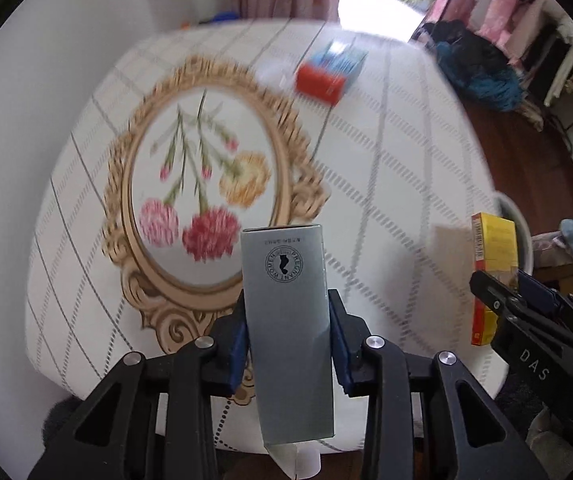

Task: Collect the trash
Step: 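Carry the grey box and yellow box over the bin and open both tools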

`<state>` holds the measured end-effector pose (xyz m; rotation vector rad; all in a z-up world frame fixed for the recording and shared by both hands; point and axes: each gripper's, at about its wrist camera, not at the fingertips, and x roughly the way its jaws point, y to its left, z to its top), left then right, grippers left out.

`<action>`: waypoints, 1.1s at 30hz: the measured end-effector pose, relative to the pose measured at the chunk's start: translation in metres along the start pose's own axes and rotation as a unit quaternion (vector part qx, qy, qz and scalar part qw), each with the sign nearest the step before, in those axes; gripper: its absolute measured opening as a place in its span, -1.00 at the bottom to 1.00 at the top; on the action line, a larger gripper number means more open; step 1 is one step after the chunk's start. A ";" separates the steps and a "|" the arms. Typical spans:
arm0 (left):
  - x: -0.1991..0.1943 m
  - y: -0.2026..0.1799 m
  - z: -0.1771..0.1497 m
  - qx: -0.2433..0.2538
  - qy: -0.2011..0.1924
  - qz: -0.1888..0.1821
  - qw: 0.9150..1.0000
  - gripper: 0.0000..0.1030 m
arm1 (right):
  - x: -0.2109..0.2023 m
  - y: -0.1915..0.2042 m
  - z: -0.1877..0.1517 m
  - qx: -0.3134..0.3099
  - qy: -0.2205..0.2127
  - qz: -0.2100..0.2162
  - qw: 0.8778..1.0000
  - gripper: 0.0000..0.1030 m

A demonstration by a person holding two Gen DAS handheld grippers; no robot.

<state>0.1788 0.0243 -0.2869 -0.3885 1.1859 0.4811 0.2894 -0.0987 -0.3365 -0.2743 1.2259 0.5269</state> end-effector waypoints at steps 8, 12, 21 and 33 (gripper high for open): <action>-0.066 -0.076 0.046 0.057 -0.080 -0.062 0.993 -0.39 | -0.093 -0.051 0.029 0.025 -0.091 0.043 0.995 0.12; -0.084 -0.128 0.072 0.091 -0.099 -0.105 0.985 -0.39 | -0.131 -0.098 0.041 0.048 -0.124 0.042 0.990 0.12; -0.022 -0.250 0.118 0.139 -0.036 -0.190 0.971 -0.39 | -0.122 -0.238 0.052 0.124 -0.110 -0.013 0.986 0.12; 0.123 -0.345 0.144 0.149 0.138 -0.229 0.952 -0.35 | 0.017 -0.345 0.046 0.190 0.010 -0.025 0.981 0.12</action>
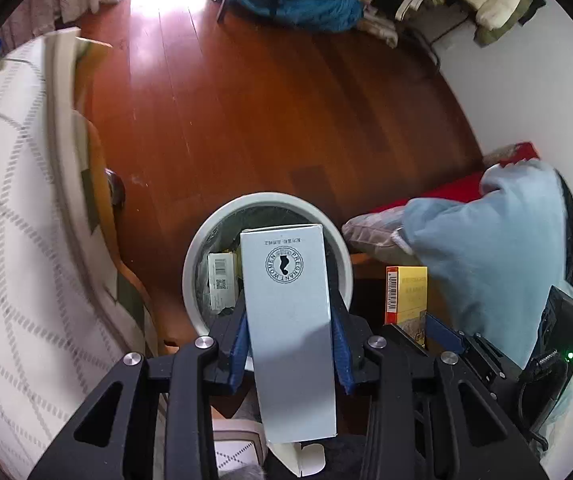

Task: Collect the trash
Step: 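Carry the grey box and yellow box over the bin and open both tools, then move both tools back over the table toward the cup and milk carton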

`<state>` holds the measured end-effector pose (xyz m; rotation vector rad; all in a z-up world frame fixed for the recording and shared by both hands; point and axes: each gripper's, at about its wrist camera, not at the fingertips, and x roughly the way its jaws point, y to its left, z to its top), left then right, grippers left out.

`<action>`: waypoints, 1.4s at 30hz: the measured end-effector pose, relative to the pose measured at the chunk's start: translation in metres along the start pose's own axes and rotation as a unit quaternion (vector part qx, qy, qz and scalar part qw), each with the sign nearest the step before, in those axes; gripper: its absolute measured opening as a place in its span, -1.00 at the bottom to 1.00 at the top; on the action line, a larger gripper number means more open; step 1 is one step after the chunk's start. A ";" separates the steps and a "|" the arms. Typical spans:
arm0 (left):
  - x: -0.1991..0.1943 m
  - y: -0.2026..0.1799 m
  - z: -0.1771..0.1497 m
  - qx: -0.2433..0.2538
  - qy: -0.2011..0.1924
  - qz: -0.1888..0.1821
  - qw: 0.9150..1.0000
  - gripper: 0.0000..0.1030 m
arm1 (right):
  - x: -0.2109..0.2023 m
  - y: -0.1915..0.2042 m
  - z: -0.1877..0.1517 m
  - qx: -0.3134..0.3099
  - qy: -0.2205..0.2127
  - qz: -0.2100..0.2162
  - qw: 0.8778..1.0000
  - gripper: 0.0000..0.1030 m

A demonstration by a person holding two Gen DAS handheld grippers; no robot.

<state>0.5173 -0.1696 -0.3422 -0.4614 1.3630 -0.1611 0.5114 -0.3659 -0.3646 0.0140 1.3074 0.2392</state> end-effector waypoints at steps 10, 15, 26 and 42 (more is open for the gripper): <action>0.022 0.009 0.008 -0.004 0.011 0.052 0.999 0.94 | 0.064 -0.015 0.015 0.022 0.047 -0.010 0.999 1.00; 0.010 0.016 -0.013 0.005 -0.013 0.099 0.995 0.94 | 0.060 -0.006 0.006 0.007 0.043 -0.023 0.999 1.00; -0.035 0.008 -0.064 0.014 -0.058 0.153 0.986 0.94 | 0.006 0.012 -0.012 -0.008 0.022 -0.045 0.999 1.00; -0.181 -0.007 -0.119 0.009 -0.186 0.172 0.967 0.94 | -0.145 0.049 -0.049 -0.012 -0.075 -0.025 0.997 1.00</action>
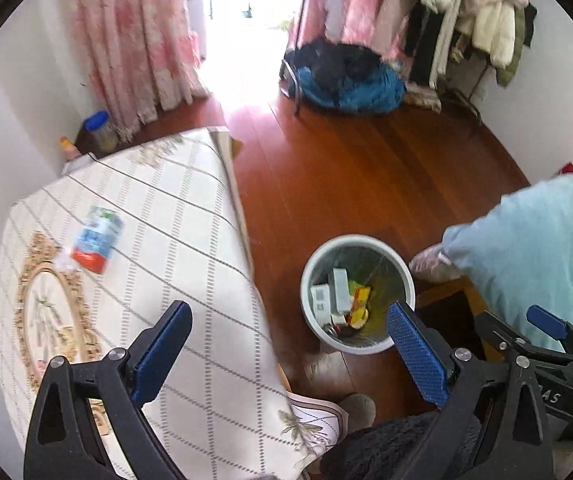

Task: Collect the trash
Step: 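Move both tools back over the table toward the cup and milk carton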

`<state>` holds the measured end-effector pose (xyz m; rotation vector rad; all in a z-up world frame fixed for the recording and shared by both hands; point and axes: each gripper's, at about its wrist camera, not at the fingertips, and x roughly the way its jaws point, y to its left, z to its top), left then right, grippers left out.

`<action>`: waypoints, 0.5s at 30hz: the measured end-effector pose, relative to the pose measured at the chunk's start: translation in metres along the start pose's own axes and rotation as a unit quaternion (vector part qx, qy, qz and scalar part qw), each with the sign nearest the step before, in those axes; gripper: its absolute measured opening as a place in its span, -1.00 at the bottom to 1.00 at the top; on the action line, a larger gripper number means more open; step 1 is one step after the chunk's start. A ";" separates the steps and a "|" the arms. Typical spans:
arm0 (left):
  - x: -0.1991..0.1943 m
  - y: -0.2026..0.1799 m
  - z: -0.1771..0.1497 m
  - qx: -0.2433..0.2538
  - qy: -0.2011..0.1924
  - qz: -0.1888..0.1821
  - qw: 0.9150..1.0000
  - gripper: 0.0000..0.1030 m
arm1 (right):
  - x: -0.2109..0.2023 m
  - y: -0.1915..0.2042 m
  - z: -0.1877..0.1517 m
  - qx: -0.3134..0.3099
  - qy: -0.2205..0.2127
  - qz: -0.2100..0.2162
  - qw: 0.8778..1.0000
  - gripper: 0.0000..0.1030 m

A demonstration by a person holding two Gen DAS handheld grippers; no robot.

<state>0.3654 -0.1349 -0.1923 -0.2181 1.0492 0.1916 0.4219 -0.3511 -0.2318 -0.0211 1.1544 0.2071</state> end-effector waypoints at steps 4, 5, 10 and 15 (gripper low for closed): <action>-0.028 0.026 0.004 -0.018 -0.024 0.027 0.999 0.94 | -0.040 0.025 0.004 -0.006 -0.029 0.022 0.999 1.00; -0.036 0.042 0.004 -0.029 -0.034 0.034 0.998 0.94 | -0.046 0.032 0.006 -0.009 -0.032 0.027 0.999 1.00; -0.045 0.126 -0.007 -0.090 -0.048 0.106 0.989 0.94 | -0.055 0.113 0.013 -0.049 -0.030 0.077 0.995 1.00; -0.020 0.238 -0.042 -0.171 -0.018 0.194 0.966 0.94 | -0.020 0.208 0.011 -0.093 0.000 0.118 0.989 1.00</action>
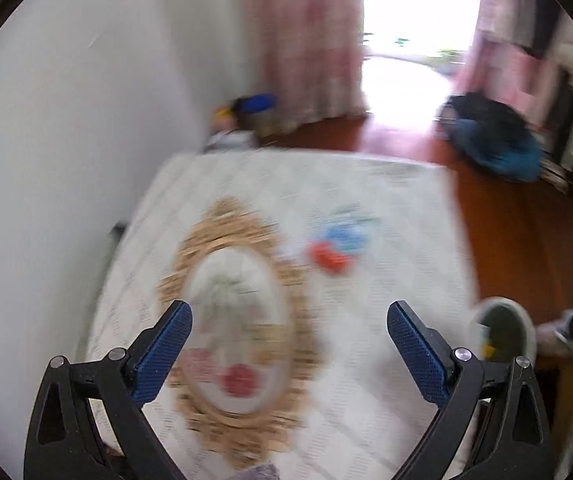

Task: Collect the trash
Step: 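Move both tools back over the table toward the cup and milk carton, then grasp the clear plastic cup with the left tool while the right tool grasps the milk carton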

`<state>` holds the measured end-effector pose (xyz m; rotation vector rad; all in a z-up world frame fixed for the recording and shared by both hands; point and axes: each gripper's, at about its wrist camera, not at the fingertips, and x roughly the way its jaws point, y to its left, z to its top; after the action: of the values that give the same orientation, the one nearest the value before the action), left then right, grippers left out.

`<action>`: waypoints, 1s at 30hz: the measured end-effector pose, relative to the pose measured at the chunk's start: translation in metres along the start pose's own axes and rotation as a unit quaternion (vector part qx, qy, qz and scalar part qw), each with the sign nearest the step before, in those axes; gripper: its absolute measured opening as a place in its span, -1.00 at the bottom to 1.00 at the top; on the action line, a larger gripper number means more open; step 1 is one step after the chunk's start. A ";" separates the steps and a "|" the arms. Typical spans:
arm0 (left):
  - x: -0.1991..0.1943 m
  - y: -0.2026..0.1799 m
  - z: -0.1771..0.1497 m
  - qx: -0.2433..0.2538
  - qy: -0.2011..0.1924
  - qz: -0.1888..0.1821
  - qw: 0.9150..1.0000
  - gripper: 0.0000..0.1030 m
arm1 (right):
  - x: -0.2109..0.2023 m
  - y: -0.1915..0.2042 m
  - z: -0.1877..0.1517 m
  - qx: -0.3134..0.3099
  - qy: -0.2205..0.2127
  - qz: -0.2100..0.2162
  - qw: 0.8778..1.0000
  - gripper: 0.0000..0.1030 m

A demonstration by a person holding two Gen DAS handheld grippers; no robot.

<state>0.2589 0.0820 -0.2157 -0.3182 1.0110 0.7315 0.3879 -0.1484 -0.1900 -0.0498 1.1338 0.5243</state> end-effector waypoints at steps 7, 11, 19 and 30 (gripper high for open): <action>0.111 0.082 -0.015 -0.038 0.087 0.066 0.993 0.94 | 0.134 0.115 0.031 -0.023 0.070 0.037 0.997 0.93; 0.147 0.098 -0.020 -0.047 0.114 0.075 0.989 0.94 | 0.207 0.155 0.048 -0.006 0.103 0.035 0.994 0.75; 0.166 0.094 -0.024 -0.035 0.123 0.071 0.989 0.94 | 0.278 0.181 0.060 -0.011 0.131 0.016 0.991 0.22; 0.150 0.060 0.018 -0.091 0.125 -0.130 0.979 0.93 | 0.229 0.121 0.048 -0.093 0.138 -0.026 0.986 0.20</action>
<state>0.2781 0.1963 -0.3295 -0.7013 1.1154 0.5548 0.4503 0.0576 -0.3417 -0.3219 1.3457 0.5879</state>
